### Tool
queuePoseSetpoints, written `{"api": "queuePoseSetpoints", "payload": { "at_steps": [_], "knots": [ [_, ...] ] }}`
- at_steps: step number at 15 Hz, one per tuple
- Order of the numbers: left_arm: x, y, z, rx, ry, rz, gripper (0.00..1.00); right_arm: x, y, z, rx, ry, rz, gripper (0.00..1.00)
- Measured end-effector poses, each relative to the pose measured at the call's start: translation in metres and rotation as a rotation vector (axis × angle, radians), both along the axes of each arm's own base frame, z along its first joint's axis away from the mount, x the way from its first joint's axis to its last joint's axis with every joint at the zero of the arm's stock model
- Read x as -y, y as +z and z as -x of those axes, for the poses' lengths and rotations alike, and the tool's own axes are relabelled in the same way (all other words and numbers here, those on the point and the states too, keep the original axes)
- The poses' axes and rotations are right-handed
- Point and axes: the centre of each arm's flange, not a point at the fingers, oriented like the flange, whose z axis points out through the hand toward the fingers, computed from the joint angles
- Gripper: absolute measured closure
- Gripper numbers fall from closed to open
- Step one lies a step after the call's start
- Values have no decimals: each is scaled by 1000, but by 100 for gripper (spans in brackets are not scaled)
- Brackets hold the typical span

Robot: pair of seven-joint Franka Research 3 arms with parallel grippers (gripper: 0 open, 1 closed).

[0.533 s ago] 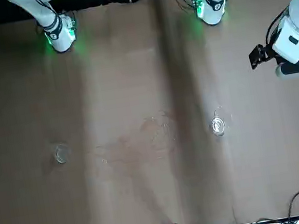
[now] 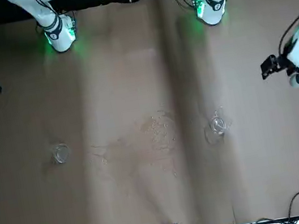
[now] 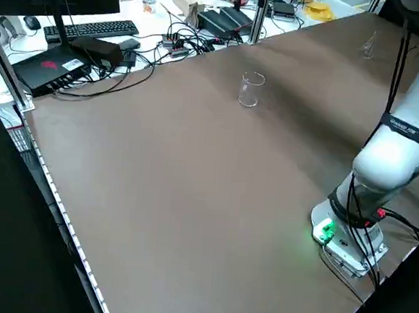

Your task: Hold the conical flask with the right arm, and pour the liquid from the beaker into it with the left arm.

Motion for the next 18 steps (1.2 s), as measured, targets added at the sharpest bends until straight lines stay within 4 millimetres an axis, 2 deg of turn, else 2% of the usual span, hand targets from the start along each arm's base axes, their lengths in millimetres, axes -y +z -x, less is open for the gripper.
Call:
{"api": "queuePoseSetpoints", "payload": {
  "at_steps": [3,6,10,15,18],
  "knots": [
    [-37,-21,-12,11,-208,149,0,-1,2,0,5,1,1,0],
    [-65,-55,-28,38,-257,304,0,0,2,0,5,1,1,0],
    [-87,-115,-50,95,-384,481,0,0,2,0,5,1,0,0],
    [-134,-192,-65,280,-562,709,0,0,1,0,3,1,0,0],
    [-142,-237,-71,423,-660,823,0,0,1,-1,3,1,0,0]
  ]
}}
